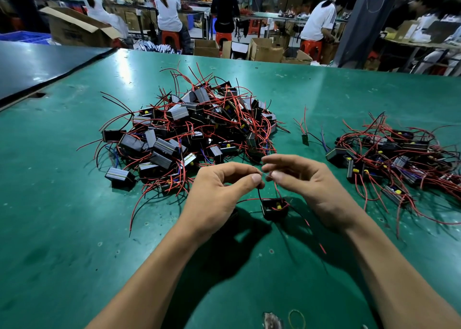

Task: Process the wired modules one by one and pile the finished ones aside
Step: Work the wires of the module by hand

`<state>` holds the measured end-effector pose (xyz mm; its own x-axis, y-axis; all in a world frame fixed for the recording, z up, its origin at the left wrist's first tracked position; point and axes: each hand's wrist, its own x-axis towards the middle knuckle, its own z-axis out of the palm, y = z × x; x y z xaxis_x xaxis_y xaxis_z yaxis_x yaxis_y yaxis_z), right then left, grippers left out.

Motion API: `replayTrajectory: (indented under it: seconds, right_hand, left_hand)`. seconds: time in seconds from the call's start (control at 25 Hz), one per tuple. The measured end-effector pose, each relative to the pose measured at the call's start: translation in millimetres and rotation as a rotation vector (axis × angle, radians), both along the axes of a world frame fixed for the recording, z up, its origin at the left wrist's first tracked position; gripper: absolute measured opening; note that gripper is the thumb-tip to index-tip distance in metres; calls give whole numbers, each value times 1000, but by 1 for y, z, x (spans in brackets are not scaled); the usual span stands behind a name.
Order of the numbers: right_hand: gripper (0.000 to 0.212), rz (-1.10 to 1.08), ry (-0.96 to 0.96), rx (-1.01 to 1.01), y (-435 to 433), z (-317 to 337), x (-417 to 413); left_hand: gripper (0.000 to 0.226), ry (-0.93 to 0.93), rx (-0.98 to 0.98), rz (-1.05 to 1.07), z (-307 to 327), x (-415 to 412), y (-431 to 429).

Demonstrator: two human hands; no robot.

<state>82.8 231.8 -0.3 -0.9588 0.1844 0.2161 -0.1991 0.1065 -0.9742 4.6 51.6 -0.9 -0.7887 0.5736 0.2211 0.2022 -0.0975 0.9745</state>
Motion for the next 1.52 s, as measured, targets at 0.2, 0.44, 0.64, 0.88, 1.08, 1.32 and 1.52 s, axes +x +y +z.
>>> replayTrajectory:
  seconds: [0.2,0.44,0.64,0.88,1.08,1.32,1.52]
  right_hand:
    - [33,148,9,164,-4,4,1]
    - [23,11,16,320,-9,8,2]
    - [18,-117,65,383,-10,8,4]
    - [10,-247,139,542,-17,5,3]
    - [23,-219,-136,351,-20,8,-1]
    - [30,-210,-277,162,-18,10,-3]
    - [6,-115,-86,350,-11,10,5]
  left_hand:
    - [8,-66,32,-63,-1,-4,-1]
    - [8,-63,10,-93,-2,-5,-2]
    - [5,-24,-21,-57,0,-4,-2]
    - [6,94,-134,10,2,0,-2]
    - [6,328,-219,147,2,6,1]
    - [6,369,-240,162,0,8,3]
    - [7,148,-173,162,-1,3,3]
